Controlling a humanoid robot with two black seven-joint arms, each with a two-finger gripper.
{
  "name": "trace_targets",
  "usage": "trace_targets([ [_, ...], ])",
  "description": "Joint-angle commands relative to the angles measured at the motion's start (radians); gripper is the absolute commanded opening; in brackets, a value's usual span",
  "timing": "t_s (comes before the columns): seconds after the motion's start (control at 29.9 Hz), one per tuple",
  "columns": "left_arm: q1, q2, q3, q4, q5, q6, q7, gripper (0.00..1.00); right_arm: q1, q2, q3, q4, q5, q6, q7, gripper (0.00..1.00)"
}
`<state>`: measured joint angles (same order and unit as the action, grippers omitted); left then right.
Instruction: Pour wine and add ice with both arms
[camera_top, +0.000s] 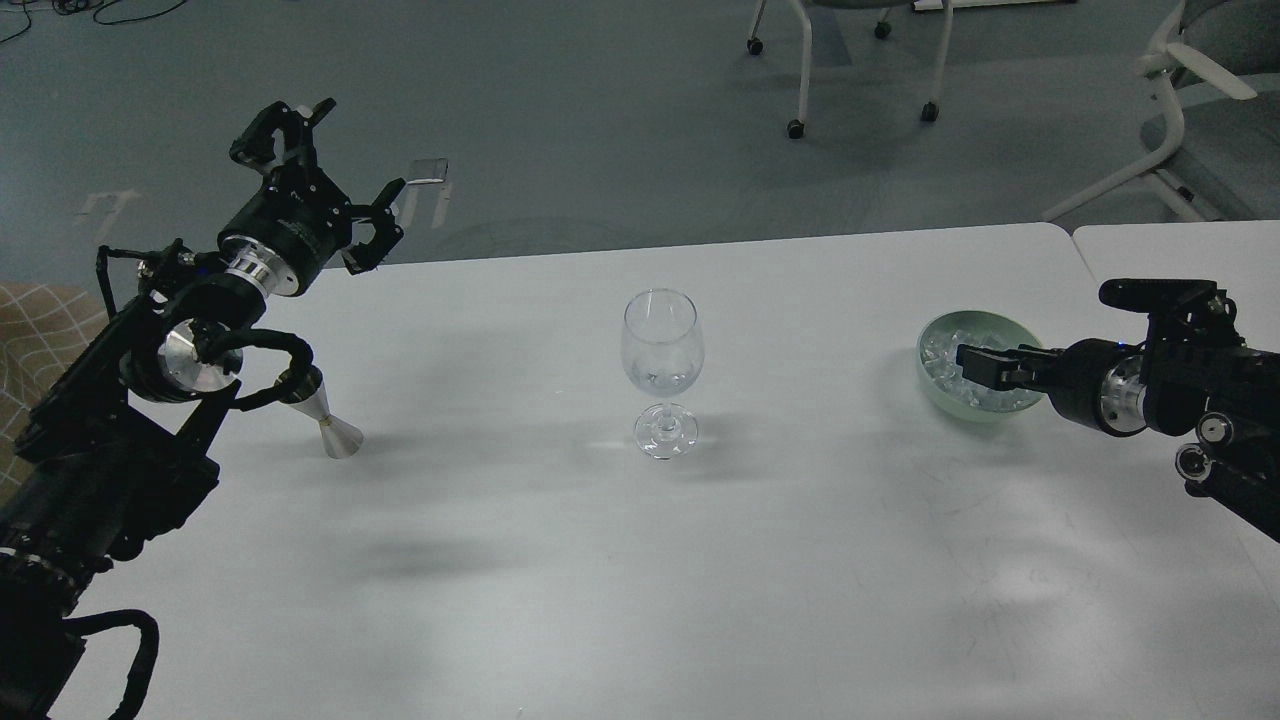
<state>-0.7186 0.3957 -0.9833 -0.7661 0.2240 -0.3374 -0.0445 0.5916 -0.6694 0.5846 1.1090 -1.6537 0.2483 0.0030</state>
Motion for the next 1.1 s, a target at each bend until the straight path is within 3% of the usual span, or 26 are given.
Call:
trace_targets([
  [0.0,-0.001,-0.001,0.0,0.001,0.0,0.001,0.0,0.97,0.0,0.001,0.0,0.0,0.0,0.002,0.0,0.73],
  [0.23,0.002,-0.001,0.002,-0.001,0.0,0.001,0.0,0.97,-0.003,0.002,0.0,0.0,0.0,0.003,0.0,0.56],
  [0.57,0.004,-0.001,0.002,-0.001,0.0,0.0,0.0,0.97,-0.001,0.005,0.0,0.0,0.0,0.019,-0.001,0.49],
  [0.67,0.004,-0.001,0.002,0.001,0.0,0.001,0.0,0.97,-0.003,0.005,-0.002,0.0,0.0,0.02,-0.001,0.39],
  [0.74,0.004,-0.001,0.002,-0.001,0.0,0.0,0.0,0.97,0.0,0.005,0.0,0.002,0.002,0.04,-0.009,0.2],
  [0.84,0.005,-0.001,0.002,-0.001,0.0,0.001,0.0,0.97,0.0,0.005,0.0,0.002,0.002,0.045,-0.023,0.05],
  [1.07,0.004,0.0,0.002,0.001,0.0,0.001,-0.002,0.97,0.005,0.005,0.001,0.008,0.003,0.046,-0.026,0.0],
])
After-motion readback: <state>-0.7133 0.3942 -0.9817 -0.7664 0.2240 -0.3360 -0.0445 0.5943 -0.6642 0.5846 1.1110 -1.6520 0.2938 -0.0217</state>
